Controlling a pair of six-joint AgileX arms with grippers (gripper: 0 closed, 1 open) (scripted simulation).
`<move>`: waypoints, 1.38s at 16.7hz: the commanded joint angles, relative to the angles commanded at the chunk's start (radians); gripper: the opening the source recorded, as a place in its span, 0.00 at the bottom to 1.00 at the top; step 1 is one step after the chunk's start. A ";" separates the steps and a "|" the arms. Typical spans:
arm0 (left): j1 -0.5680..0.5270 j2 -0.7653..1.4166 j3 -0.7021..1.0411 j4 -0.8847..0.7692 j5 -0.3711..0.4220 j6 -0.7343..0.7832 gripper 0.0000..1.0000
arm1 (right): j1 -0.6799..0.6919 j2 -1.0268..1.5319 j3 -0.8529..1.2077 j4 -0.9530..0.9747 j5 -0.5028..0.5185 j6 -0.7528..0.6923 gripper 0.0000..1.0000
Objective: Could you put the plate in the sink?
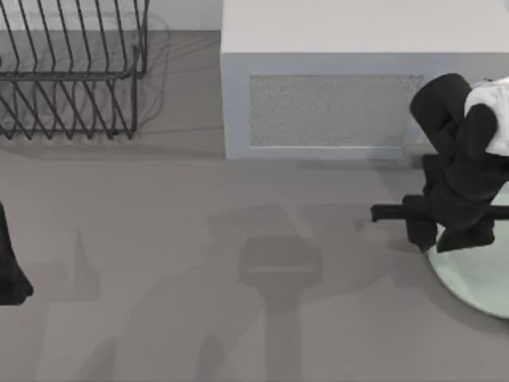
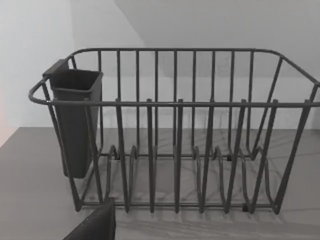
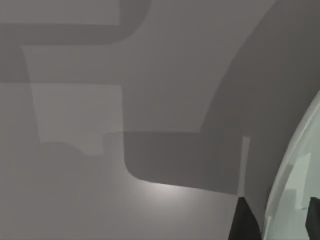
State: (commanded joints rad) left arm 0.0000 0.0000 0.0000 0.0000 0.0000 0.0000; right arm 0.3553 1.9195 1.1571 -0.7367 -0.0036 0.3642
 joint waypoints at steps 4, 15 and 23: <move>0.000 0.000 0.000 0.000 0.000 0.000 1.00 | 0.043 -0.008 0.108 -0.183 -0.034 0.001 0.00; 0.000 0.000 0.000 0.000 0.000 0.000 1.00 | 0.027 -0.031 0.787 -0.851 -0.032 -0.005 0.00; 0.000 0.000 0.000 0.000 0.000 0.000 1.00 | -0.022 -0.024 0.985 -0.989 0.008 -0.011 0.00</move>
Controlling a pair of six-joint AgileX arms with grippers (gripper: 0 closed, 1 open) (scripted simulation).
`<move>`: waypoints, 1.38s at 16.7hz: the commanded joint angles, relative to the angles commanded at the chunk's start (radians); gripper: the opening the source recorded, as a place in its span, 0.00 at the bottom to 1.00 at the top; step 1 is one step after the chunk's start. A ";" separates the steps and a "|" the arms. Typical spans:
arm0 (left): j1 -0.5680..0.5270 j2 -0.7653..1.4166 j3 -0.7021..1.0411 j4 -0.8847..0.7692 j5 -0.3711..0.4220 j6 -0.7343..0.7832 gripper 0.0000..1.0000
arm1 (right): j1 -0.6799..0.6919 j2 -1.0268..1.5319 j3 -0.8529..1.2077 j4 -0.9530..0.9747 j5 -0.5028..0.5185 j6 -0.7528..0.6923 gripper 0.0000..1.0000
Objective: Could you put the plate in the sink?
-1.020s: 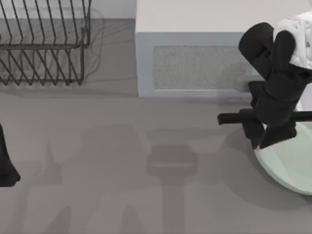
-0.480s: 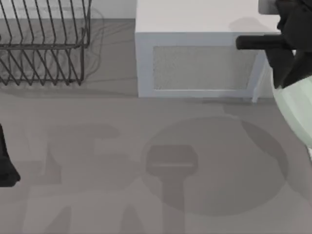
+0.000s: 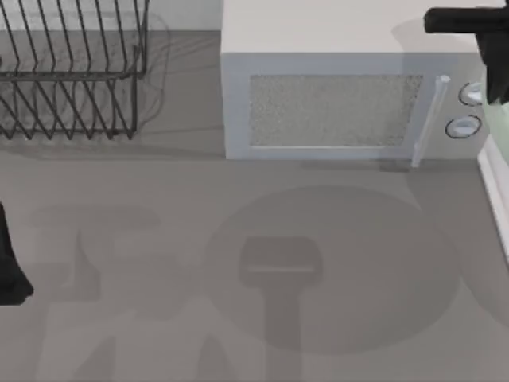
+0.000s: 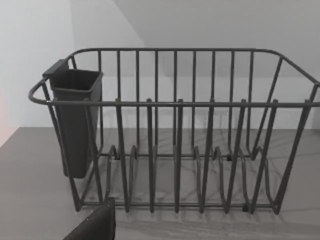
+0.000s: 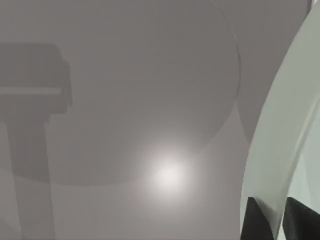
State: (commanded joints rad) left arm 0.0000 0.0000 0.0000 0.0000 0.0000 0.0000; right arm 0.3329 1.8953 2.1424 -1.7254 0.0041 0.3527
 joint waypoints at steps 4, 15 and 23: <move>0.000 0.000 0.000 0.000 0.000 0.000 1.00 | 0.000 -0.002 0.011 0.001 0.002 -0.002 0.00; 0.000 0.000 0.000 0.000 0.000 0.000 1.00 | -0.243 0.402 0.593 -0.041 0.058 -0.205 0.00; 0.000 0.000 0.000 0.000 0.000 0.000 1.00 | -0.411 0.806 0.759 -0.034 0.008 -0.405 0.00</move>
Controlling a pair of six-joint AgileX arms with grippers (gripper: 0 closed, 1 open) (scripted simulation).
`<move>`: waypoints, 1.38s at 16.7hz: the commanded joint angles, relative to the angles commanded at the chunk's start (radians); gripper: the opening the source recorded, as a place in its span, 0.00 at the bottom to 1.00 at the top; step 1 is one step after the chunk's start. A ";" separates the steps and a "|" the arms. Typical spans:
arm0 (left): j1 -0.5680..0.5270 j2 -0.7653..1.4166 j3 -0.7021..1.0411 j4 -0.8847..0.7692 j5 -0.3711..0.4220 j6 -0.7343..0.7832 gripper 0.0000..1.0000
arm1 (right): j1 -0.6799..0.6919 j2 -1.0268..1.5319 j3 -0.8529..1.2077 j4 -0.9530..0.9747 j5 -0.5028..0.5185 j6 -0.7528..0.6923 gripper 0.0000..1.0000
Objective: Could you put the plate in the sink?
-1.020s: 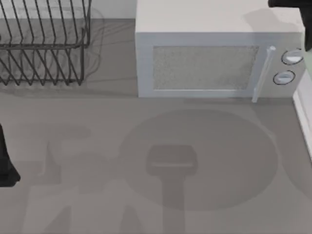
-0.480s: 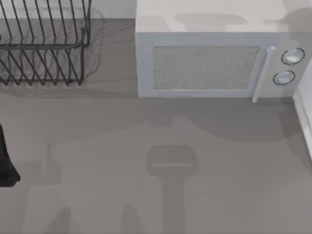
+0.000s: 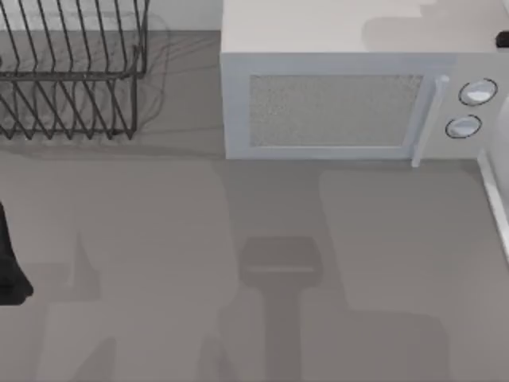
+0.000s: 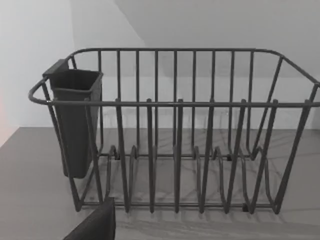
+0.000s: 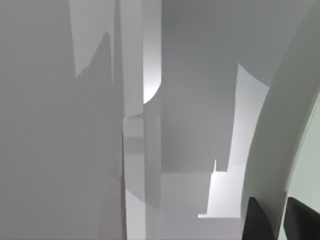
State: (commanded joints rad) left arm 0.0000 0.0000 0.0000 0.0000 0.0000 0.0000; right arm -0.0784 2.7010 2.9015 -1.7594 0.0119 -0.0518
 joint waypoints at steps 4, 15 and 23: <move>0.000 0.000 0.000 0.000 0.000 0.000 1.00 | -0.004 0.010 0.001 0.000 -0.003 -0.006 0.00; 0.000 0.000 0.000 0.000 0.000 0.000 1.00 | -0.004 0.010 0.001 0.000 -0.003 -0.006 0.75; 0.000 0.000 0.000 0.000 0.000 0.000 1.00 | -0.004 0.010 0.001 0.000 -0.003 -0.006 1.00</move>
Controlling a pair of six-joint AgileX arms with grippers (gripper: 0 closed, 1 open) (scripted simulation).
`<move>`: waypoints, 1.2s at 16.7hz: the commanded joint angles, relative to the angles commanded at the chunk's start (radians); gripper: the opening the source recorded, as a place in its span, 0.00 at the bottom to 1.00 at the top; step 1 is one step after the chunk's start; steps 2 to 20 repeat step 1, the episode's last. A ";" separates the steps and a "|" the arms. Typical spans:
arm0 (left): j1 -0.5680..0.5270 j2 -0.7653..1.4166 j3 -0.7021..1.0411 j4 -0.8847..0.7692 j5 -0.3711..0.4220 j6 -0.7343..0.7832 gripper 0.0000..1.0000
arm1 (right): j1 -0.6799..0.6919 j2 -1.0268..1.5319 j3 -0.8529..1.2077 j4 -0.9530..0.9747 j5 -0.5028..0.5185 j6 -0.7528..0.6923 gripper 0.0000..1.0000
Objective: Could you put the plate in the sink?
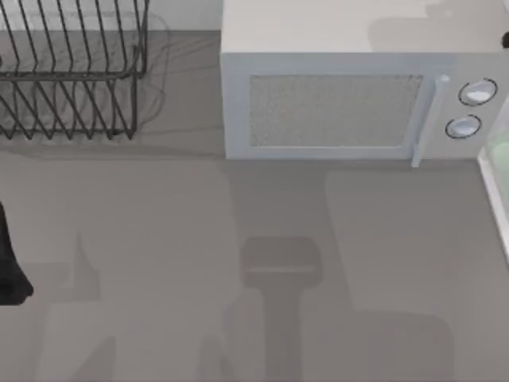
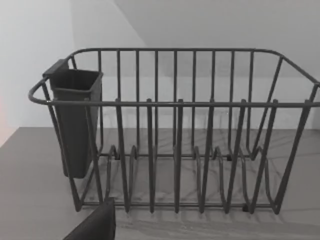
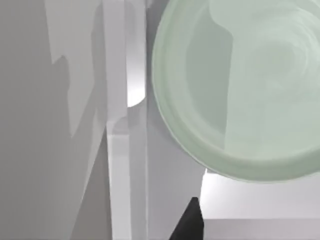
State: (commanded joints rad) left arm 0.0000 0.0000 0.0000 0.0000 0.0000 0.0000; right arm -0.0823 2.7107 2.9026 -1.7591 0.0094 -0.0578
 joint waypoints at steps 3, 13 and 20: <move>0.000 0.000 0.000 0.000 0.000 0.000 1.00 | 0.000 0.000 0.000 0.000 0.000 0.000 1.00; 0.000 0.000 0.000 0.000 0.000 0.000 1.00 | 0.000 0.000 0.000 0.000 0.000 0.000 1.00; 0.000 0.000 0.000 0.000 0.000 0.000 1.00 | 0.000 0.000 0.000 0.000 0.000 0.000 1.00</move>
